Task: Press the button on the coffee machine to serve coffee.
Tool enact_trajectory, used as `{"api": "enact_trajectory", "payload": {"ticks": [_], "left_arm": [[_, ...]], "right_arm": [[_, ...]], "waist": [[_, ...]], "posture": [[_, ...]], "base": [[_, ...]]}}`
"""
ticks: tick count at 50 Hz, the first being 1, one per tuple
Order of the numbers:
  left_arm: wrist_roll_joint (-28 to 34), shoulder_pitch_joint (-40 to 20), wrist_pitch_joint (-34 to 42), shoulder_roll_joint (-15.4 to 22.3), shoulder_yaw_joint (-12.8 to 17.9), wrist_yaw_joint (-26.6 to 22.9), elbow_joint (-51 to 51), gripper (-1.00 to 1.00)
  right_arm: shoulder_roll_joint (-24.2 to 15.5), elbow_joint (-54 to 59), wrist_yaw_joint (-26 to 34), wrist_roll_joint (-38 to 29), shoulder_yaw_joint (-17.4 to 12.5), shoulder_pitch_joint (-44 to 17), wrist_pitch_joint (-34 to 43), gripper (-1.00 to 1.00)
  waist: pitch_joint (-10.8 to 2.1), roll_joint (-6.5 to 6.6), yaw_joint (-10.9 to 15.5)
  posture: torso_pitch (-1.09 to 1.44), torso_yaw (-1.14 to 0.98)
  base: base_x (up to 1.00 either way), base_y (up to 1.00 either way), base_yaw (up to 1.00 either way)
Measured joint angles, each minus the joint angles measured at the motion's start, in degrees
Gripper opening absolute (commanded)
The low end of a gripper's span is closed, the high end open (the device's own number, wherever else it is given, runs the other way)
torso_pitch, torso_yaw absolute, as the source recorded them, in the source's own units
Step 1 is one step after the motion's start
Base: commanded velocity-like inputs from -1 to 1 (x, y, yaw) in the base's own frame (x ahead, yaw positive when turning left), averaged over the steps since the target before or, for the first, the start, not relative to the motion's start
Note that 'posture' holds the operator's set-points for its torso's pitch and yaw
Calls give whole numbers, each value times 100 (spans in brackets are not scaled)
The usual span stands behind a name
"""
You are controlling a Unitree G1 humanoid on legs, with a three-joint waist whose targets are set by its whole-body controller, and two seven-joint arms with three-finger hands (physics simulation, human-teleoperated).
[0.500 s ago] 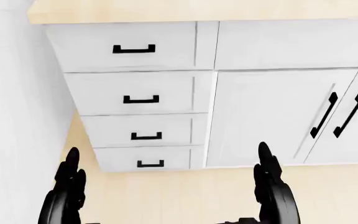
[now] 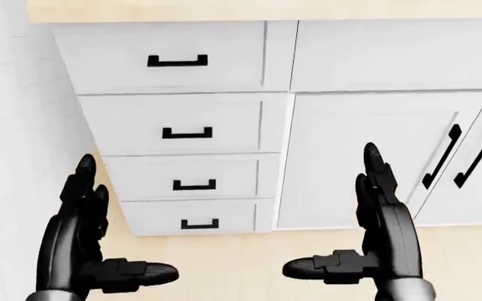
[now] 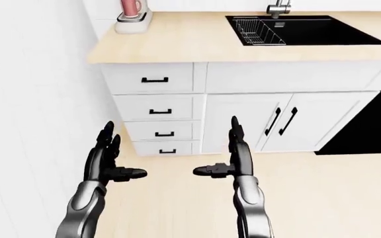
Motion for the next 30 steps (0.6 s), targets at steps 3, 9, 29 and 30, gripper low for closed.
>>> {"api": "enact_trajectory", "payload": {"ticks": [3,9,29,30], "left_arm": [[-77,-504,212,116,134,80,105,100],[-205,-1165,1131,307,185,190,-374,100],[-1299,-3485,3947,1259,684,864,-1183,100],[-1338,-3557,4057,1288,698,898,-1238,100]], "right_arm": [[-76,-200,-13,47,-85,-222,376,100],[-284,-734,-152,142,-288,-810,1486,100],[-924,-2467,-489,673,-574,-2698,4515,100],[-959,-2487,-531,716,-631,-2849,4658,100]], "waist": [[-22,-4,-10],[-3,2,-10],[148,20,-5],[166,22,-6]], "posture": [[0,0],[0,0],[0,0],[0,0]], "base": [[0,0,0],[0,0,0],[0,0,0],[0,0,0]]}}
